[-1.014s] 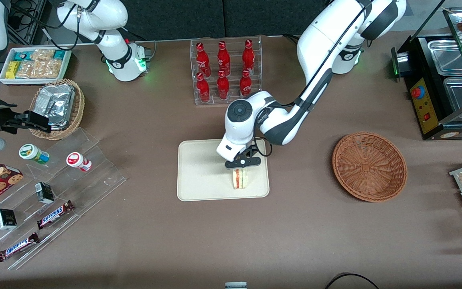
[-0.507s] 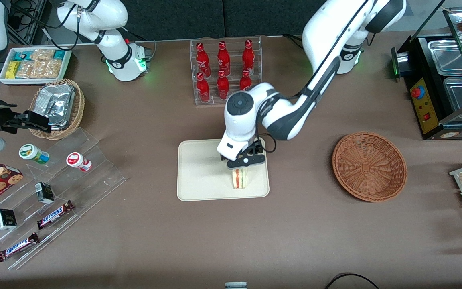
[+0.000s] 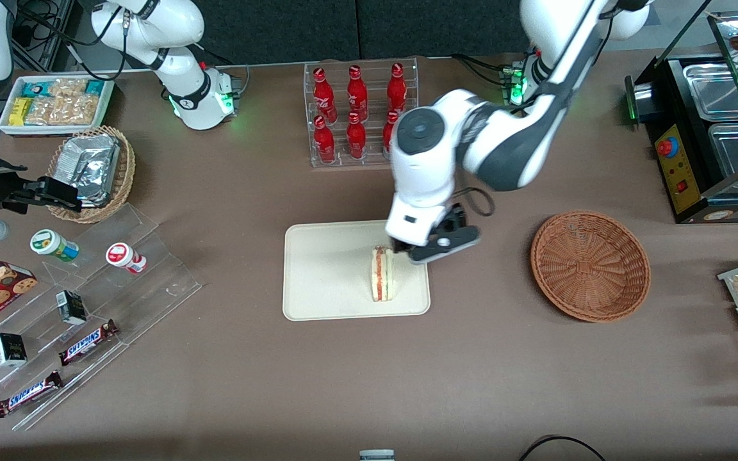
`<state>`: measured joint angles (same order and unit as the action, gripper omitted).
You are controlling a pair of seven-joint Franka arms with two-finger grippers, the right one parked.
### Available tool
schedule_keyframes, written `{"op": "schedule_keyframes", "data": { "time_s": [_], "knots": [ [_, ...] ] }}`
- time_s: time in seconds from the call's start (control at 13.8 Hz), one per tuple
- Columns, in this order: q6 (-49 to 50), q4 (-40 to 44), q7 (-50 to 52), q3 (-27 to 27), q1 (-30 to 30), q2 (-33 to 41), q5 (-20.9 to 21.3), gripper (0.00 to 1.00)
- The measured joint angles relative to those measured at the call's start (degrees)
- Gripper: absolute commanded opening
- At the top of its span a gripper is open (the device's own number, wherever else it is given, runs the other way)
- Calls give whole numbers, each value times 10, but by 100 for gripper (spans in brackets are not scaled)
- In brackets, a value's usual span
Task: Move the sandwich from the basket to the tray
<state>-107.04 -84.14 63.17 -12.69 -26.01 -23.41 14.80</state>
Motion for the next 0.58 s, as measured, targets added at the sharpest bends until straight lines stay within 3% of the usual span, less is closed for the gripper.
{"op": "schedule_keyframes", "data": {
  "time_s": [0.29, 0.58],
  "knots": [
    [89, 0, -90, 2, 65, 73, -42, 99],
    [169, -2, -185, 4, 110, 124, -52, 99]
  ]
}}
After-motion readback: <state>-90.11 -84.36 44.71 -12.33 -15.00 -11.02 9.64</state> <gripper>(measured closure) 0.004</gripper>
